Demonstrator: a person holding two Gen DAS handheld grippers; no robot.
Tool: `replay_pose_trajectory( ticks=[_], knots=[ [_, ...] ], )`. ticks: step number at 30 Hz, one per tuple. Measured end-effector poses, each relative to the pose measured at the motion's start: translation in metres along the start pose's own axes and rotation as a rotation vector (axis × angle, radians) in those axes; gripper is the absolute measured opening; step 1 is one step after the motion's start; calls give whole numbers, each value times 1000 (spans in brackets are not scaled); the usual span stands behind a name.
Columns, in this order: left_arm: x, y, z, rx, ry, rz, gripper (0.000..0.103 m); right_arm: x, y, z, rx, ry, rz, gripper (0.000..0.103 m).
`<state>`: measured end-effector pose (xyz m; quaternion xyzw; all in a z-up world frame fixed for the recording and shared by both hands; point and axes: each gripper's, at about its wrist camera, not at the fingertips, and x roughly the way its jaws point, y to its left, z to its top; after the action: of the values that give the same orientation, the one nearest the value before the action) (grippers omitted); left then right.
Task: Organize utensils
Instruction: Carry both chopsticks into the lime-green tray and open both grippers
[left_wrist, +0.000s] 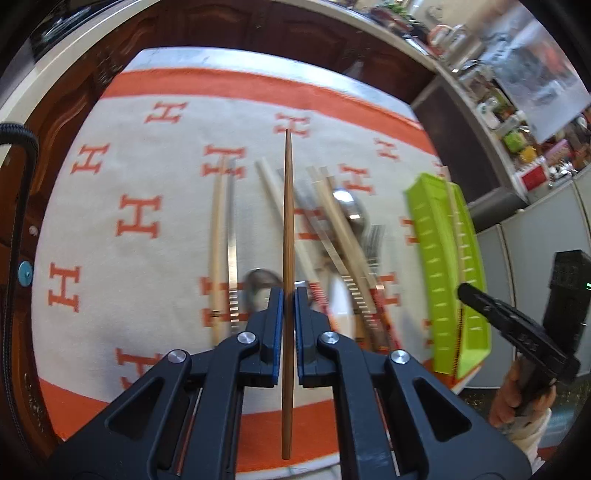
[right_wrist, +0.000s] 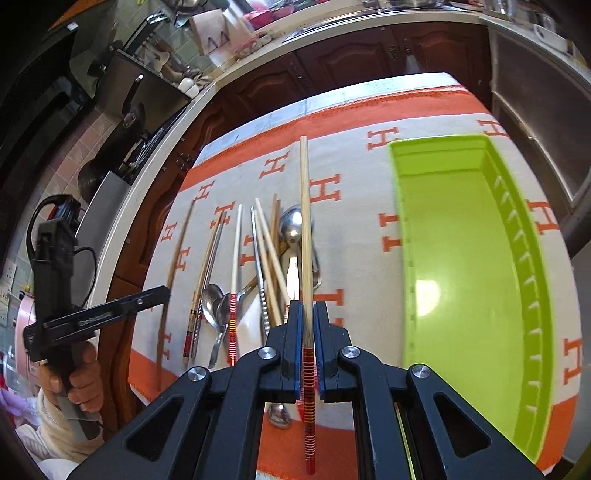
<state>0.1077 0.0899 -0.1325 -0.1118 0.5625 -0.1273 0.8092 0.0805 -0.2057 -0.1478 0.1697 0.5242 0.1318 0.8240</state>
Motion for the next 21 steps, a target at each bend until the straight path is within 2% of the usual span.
replay_pose_trajectory(
  ticks=[6,10,15,18,19,20,21],
  knots=[
    [-4,-90,13,128,-4,-106,3,-28,-46,0,65,-12,-75,5],
    [17,-156,22,199,22,-158,4,-40,-79,0,91,-16,-138,5],
    [53,-210,24,214,63,-193,4,-43,-105,0,77,1,-192,6],
    [79,-227,25,189,83,-202,4,-46,-112,0,58,-5,-277,24],
    [87,-230,24,184,89,-202,4,-50,-114,-1,63,-19,-295,33],
    [94,-233,24,183,99,-199,4,-54,-117,-1,69,-34,-301,39],
    [101,-234,23,187,110,-191,4,-61,-120,-2,75,-59,-309,39]
  ],
)
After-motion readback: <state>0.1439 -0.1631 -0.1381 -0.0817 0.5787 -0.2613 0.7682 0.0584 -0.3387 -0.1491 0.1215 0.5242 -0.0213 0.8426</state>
